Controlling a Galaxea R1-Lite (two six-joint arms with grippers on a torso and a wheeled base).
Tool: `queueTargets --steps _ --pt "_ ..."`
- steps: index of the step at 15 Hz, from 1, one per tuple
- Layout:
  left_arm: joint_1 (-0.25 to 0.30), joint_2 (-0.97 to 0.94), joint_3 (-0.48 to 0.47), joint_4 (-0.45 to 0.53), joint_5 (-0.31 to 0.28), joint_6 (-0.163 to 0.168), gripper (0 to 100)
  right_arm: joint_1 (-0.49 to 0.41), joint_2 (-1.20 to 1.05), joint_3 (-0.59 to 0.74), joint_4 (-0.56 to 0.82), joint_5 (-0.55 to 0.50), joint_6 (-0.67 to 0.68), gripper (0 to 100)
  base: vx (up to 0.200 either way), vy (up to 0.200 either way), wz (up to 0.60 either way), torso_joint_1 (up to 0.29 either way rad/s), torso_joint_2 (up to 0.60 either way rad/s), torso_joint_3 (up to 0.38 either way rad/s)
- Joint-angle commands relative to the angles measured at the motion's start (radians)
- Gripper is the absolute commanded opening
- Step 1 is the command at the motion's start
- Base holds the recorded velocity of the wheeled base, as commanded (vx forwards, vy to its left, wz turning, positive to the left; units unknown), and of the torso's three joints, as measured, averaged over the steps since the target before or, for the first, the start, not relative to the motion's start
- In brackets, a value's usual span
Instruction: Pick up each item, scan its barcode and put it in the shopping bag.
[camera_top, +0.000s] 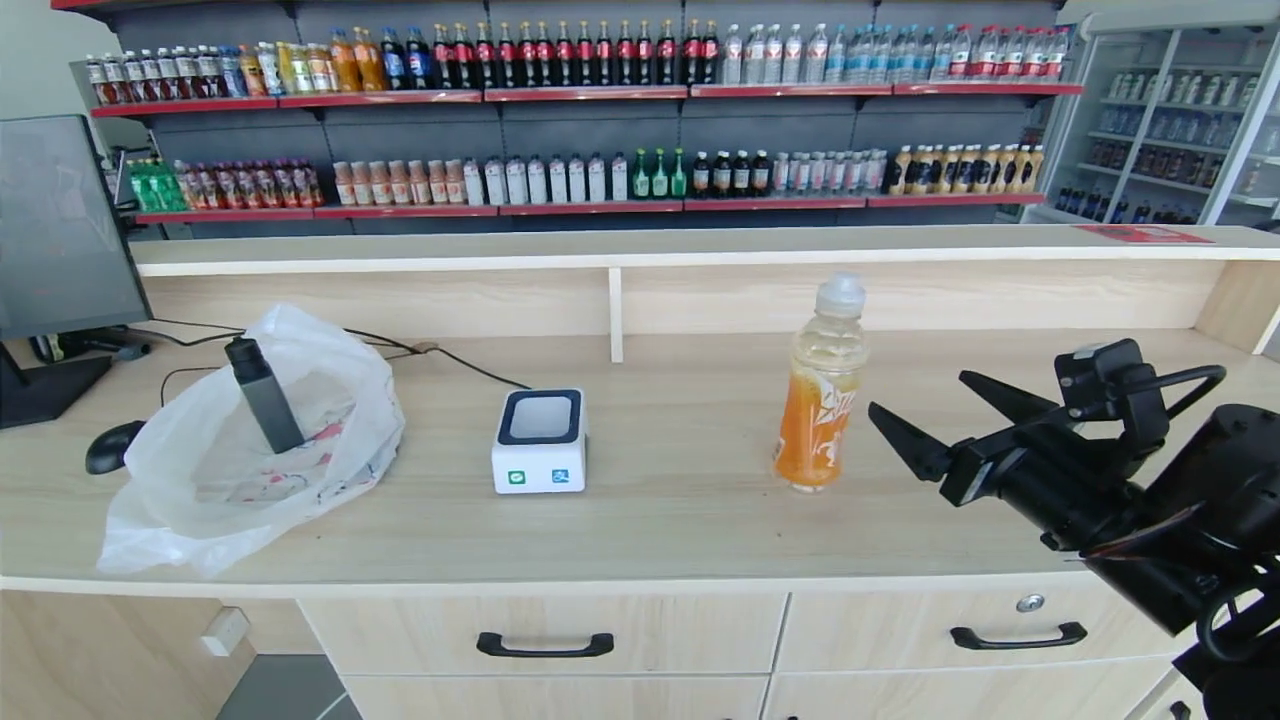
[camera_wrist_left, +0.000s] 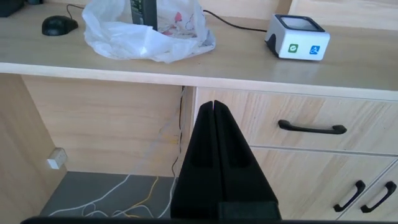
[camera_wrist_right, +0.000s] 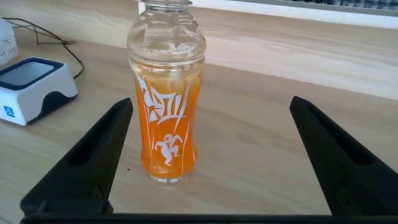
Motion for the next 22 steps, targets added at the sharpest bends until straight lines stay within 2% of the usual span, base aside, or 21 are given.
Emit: queueTargets --steps 1,2,5,8,10,16,19,22 --pt "0.000 0.000 0.000 0.000 0.000 0.000 0 -0.017 0.036 -0.005 -0.002 0.001 -0.001 100 0.000 0.000 0.00 0.000 0.00 0.000" --pt "0.000 0.000 0.000 0.000 0.000 0.002 0 -0.028 0.051 -0.014 -0.002 0.001 -0.001 100 0.000 0.000 0.00 0.000 0.00 0.000" --pt "0.000 0.000 0.000 0.000 0.000 0.003 0 0.013 0.068 -0.002 -0.002 -0.002 0.006 100 0.000 0.000 0.00 0.000 0.00 0.000" --pt "0.000 0.000 0.000 0.000 0.000 0.002 0 0.085 0.090 -0.030 -0.002 -0.139 0.039 100 0.200 0.000 0.00 -0.004 0.00 0.002" --pt "0.000 0.000 0.000 0.000 0.000 0.002 0 0.131 0.064 0.124 -0.002 -0.154 0.059 100 0.000 0.000 0.00 0.000 0.00 0.000" --pt "0.000 0.000 0.000 0.000 0.000 0.002 0 0.142 0.094 0.066 -0.002 -0.154 0.073 100 0.000 0.000 0.00 0.008 0.00 0.000" --pt "0.000 0.000 0.000 0.000 0.000 0.002 0 0.188 0.121 0.033 -0.002 -0.165 0.088 100 0.000 0.000 0.00 0.000 0.00 0.000" --pt "0.000 0.000 0.000 0.000 0.000 0.002 0 0.194 0.163 -0.028 -0.002 -0.183 0.096 100 0.000 0.000 0.00 0.000 0.00 0.000"
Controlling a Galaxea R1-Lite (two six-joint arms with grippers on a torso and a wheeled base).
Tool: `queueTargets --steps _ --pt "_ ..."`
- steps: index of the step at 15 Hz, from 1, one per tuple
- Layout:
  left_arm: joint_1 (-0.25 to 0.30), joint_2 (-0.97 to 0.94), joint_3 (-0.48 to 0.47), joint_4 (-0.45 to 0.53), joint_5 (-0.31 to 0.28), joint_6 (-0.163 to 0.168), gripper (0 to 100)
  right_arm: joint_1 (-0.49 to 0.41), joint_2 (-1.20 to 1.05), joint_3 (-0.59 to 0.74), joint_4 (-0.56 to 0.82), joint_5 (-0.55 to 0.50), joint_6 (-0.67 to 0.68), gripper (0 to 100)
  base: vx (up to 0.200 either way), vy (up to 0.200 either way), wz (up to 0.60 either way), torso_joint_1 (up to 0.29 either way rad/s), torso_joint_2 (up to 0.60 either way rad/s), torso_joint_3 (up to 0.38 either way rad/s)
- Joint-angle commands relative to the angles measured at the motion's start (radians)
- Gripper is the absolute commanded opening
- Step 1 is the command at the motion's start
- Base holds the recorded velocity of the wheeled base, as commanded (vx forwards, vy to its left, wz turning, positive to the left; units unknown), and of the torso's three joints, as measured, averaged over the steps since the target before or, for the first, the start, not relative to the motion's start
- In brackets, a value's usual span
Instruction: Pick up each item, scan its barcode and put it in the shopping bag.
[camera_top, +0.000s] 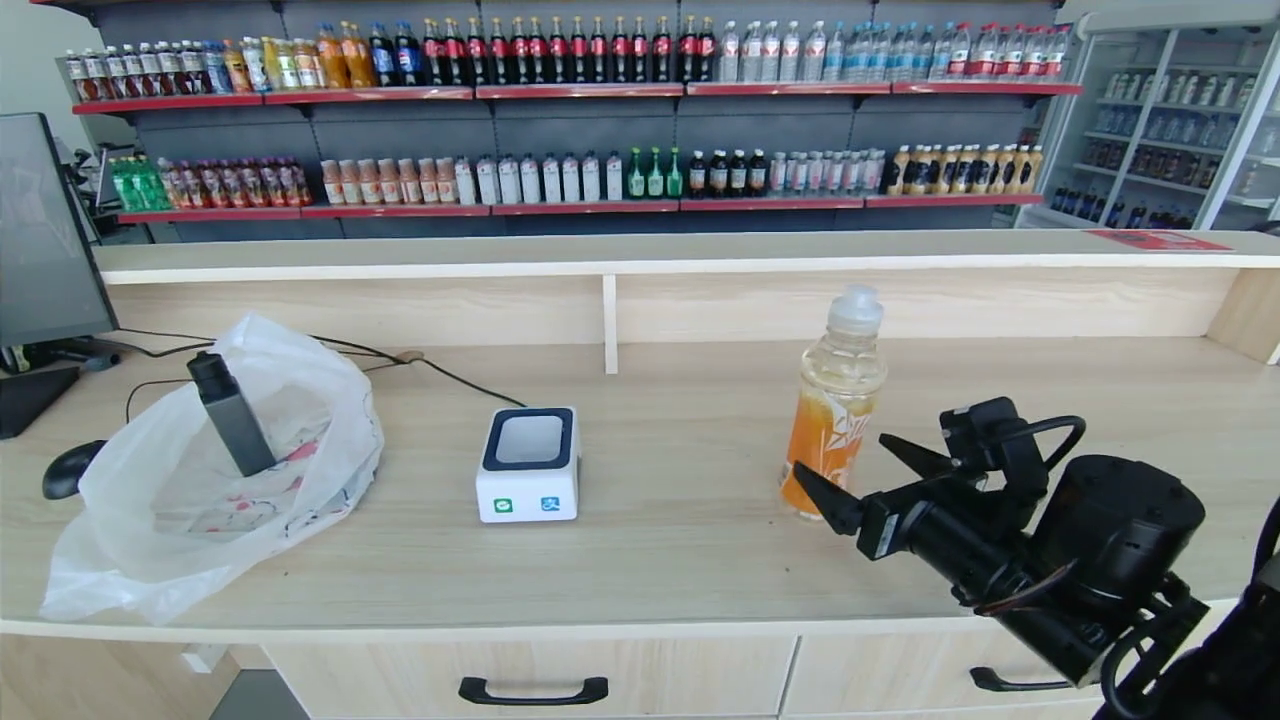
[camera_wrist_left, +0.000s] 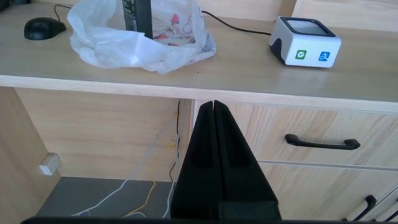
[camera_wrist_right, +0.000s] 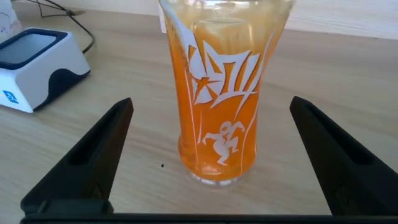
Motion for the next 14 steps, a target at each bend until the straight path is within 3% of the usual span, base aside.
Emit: queueTargets --steps 1,6,14 --pt "0.000 0.000 0.000 0.000 0.000 -0.001 0 0.001 0.040 -0.050 -0.001 -0.016 0.011 100 0.000 0.000 0.00 0.000 0.00 0.000" --pt "0.000 0.000 0.000 0.000 0.000 -0.001 0 0.023 0.100 -0.154 -0.001 -0.068 0.032 100 0.000 0.000 0.00 0.000 0.00 0.000" --pt "0.000 0.000 0.000 0.000 0.000 -0.001 0 0.003 0.177 -0.317 -0.001 -0.066 0.029 100 0.000 0.000 0.00 0.000 0.00 0.000"
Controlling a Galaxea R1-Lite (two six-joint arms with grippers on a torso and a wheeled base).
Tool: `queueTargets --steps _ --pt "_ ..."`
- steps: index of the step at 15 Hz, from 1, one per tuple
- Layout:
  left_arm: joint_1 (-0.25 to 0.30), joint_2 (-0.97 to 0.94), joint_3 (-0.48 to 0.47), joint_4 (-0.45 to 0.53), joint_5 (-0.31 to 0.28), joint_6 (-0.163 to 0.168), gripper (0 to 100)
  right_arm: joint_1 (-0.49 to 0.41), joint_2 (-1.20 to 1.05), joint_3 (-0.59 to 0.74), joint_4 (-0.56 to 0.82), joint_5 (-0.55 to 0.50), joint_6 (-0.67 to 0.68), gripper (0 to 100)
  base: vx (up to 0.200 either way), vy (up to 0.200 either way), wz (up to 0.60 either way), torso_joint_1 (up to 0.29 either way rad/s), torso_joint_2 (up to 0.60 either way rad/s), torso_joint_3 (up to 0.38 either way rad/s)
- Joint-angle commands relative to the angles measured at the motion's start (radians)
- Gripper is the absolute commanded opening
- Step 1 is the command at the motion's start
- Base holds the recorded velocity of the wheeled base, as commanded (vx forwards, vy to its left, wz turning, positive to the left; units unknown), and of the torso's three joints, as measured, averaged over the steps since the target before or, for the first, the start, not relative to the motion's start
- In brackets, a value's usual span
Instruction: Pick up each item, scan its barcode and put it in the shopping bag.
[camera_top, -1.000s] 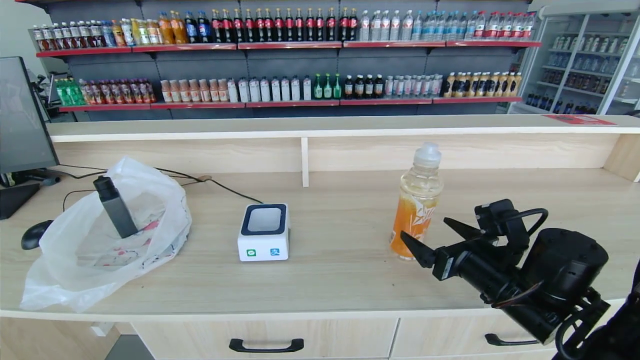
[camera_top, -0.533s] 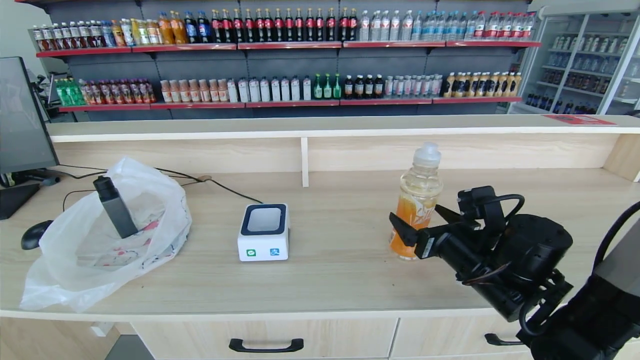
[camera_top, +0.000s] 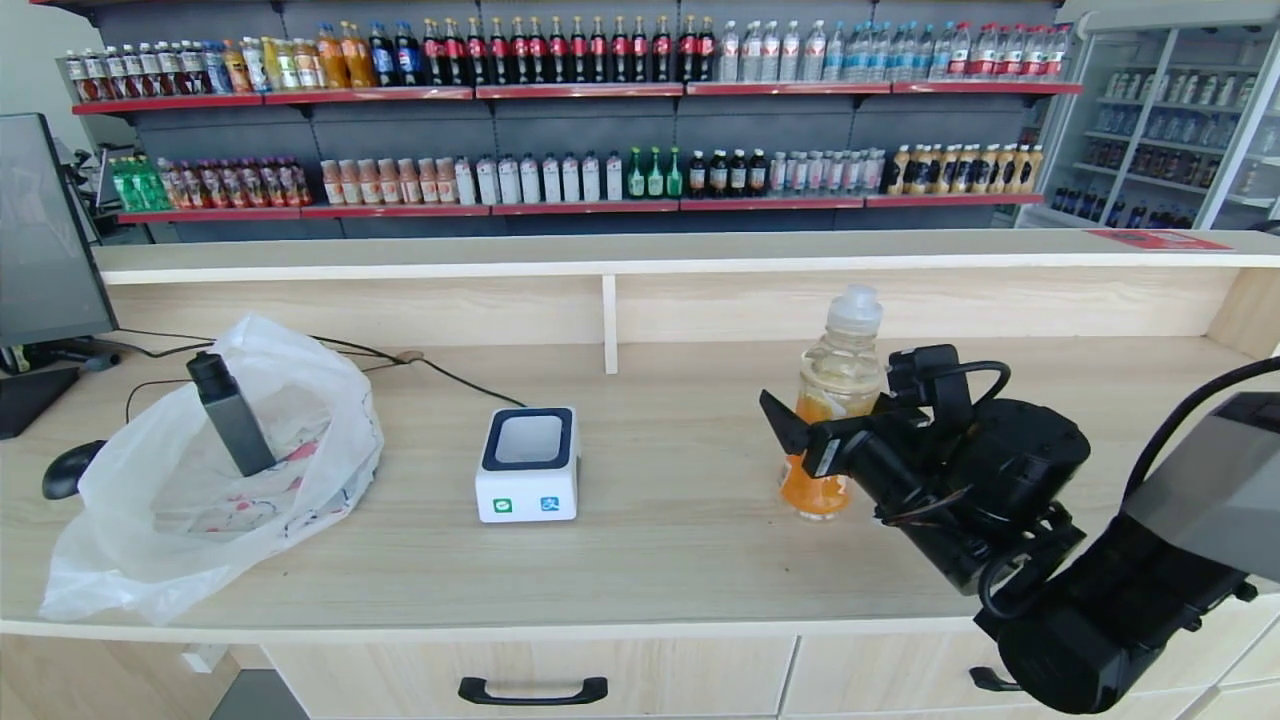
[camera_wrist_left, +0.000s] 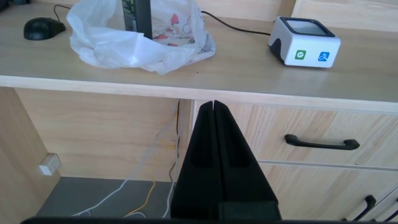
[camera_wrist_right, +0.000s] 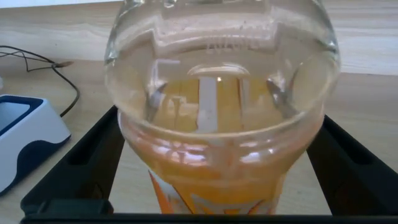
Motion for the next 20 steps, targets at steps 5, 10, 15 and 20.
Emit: queueTargets --steps 5,10,15,20 --pt "0.000 0.000 0.000 0.000 0.000 -0.003 0 0.000 0.037 -0.034 -0.001 0.001 0.001 100 0.000 0.000 0.00 0.000 0.00 0.000" --pt "0.000 0.000 0.000 0.000 0.000 -0.003 0 -0.005 0.031 -0.035 -0.001 0.001 0.016 0 0.000 0.000 0.00 0.000 0.00 0.000" --pt "0.000 0.000 0.000 0.000 0.000 -0.001 0 -0.025 -0.015 -0.032 -0.001 0.001 0.033 0 0.000 0.000 0.00 0.000 0.00 0.000" --pt "0.000 0.000 0.000 0.000 0.000 0.002 0 -0.025 -0.148 0.077 -0.001 0.022 0.030 0 0.000 0.000 0.00 0.000 0.00 0.000"
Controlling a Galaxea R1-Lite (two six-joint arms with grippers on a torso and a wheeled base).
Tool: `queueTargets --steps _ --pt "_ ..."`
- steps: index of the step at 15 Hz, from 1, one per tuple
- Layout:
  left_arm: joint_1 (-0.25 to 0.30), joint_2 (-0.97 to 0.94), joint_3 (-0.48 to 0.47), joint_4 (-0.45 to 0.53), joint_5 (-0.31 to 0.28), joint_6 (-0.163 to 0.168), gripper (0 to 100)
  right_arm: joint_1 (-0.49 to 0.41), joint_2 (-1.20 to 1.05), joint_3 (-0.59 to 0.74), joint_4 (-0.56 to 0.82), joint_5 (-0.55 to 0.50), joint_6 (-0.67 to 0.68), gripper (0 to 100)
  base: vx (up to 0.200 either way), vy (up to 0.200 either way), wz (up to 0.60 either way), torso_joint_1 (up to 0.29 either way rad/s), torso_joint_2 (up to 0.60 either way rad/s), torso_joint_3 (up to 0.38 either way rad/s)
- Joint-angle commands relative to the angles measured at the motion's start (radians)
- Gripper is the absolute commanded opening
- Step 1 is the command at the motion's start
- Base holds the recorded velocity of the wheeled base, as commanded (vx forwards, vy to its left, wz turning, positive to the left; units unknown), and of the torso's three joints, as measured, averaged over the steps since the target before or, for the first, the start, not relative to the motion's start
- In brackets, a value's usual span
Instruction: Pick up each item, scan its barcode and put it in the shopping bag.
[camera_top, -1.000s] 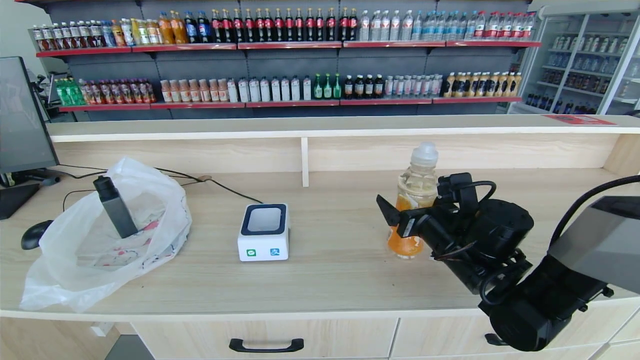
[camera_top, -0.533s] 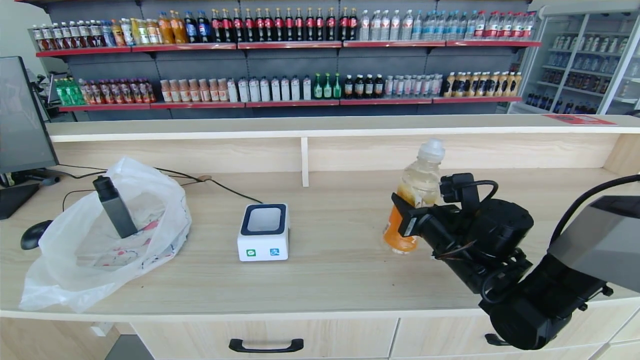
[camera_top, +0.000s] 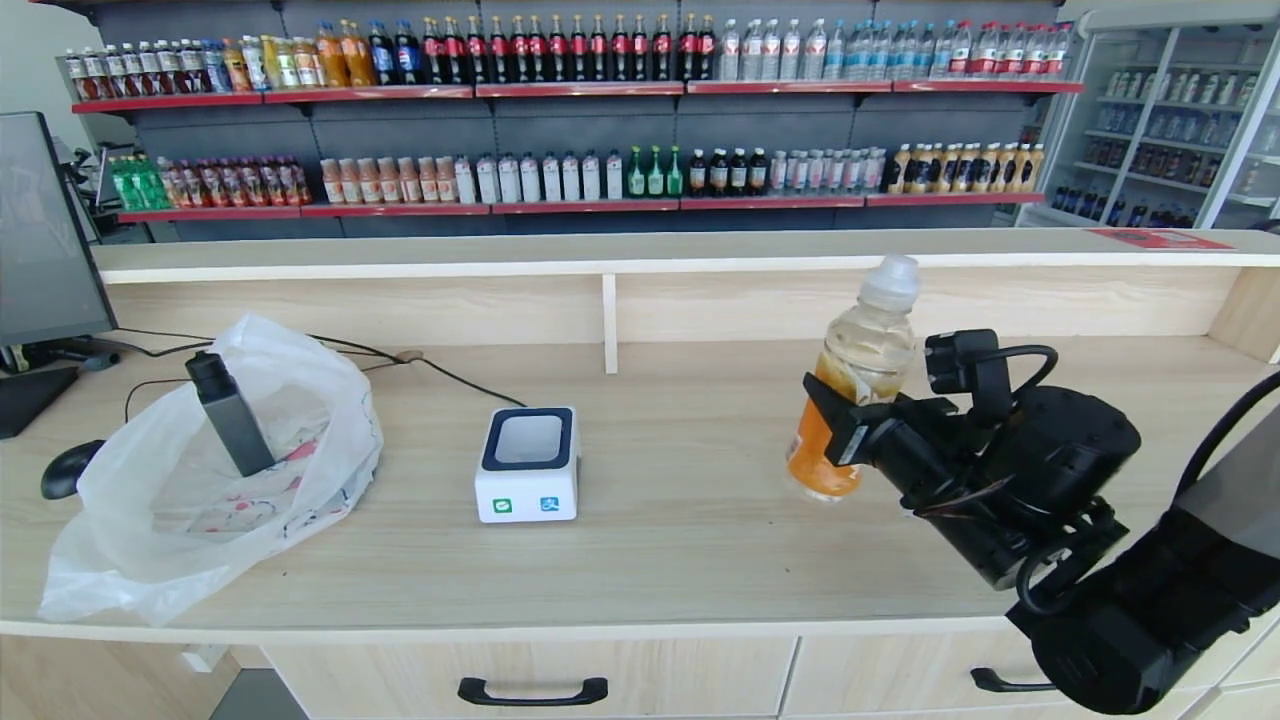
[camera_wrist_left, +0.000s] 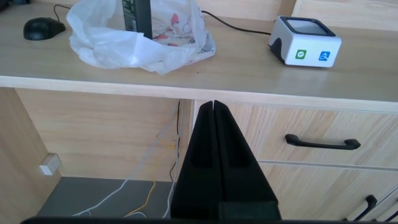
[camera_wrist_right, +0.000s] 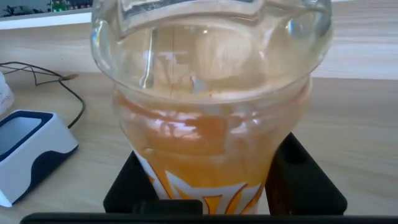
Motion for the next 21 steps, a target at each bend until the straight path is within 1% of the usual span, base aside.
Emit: queueTargets --steps 1,2,3,4,5,7,8,11,14,16,17,19,21 --pt "0.000 0.000 0.000 0.000 0.000 0.000 0 0.004 -0.121 0.075 -0.002 0.003 -0.001 0 0.000 0.000 0.00 0.000 0.00 0.000" --pt "0.000 0.000 0.000 0.000 0.000 0.000 0 0.006 -0.170 0.127 -0.002 0.003 -0.001 0 0.000 0.000 0.00 0.000 0.00 0.000" --pt "0.000 0.000 0.000 0.000 0.000 0.000 0 0.006 -0.188 0.145 -0.002 0.003 -0.001 0 0.000 0.000 0.00 0.000 0.00 0.000" --pt "0.000 0.000 0.000 0.000 0.000 0.000 0 0.006 -0.265 0.214 -0.002 0.003 -0.005 0 0.000 0.000 0.00 0.000 0.00 0.000" --pt "0.000 0.000 0.000 0.000 0.000 0.000 0 0.009 -0.303 0.240 -0.002 0.003 -0.010 0 0.000 0.000 0.00 0.000 0.00 0.000" --pt "0.000 0.000 0.000 0.000 0.000 0.000 0 0.010 -0.426 0.348 -0.002 0.003 -0.028 0 0.000 0.000 0.00 0.000 0.00 0.000" --pt "0.000 0.000 0.000 0.000 0.000 0.000 0 0.010 -0.464 0.378 -0.002 0.003 -0.030 0 0.000 0.000 0.00 0.000 0.00 0.000" --pt "0.000 0.000 0.000 0.000 0.000 0.000 0 0.018 -0.490 0.384 -0.002 0.003 -0.028 0 0.000 0.000 0.00 0.000 0.00 0.000" --pt "0.000 0.000 0.000 0.000 0.000 0.000 0 0.073 -0.497 0.392 -0.002 0.003 -0.022 0 0.000 0.000 0.00 0.000 0.00 0.000" --pt "0.000 0.000 0.000 0.000 0.000 0.000 0 0.128 -0.512 0.389 -0.002 0.003 -0.007 0 0.000 0.000 0.00 0.000 0.00 0.000" --pt "0.000 0.000 0.000 0.000 0.000 0.000 0 0.213 -0.523 0.372 -0.002 0.001 -0.004 0 0.000 0.000 0.00 0.000 0.00 0.000" --pt "0.000 0.000 0.000 0.000 0.000 0.000 0 0.234 -0.527 0.354 -0.002 0.001 0.002 0 0.000 0.000 0.00 0.000 0.00 0.000" --pt "0.000 0.000 0.000 0.000 0.000 0.000 0 0.271 -0.530 0.340 -0.002 0.001 0.044 0 0.000 0.000 0.00 0.000 0.00 0.000"
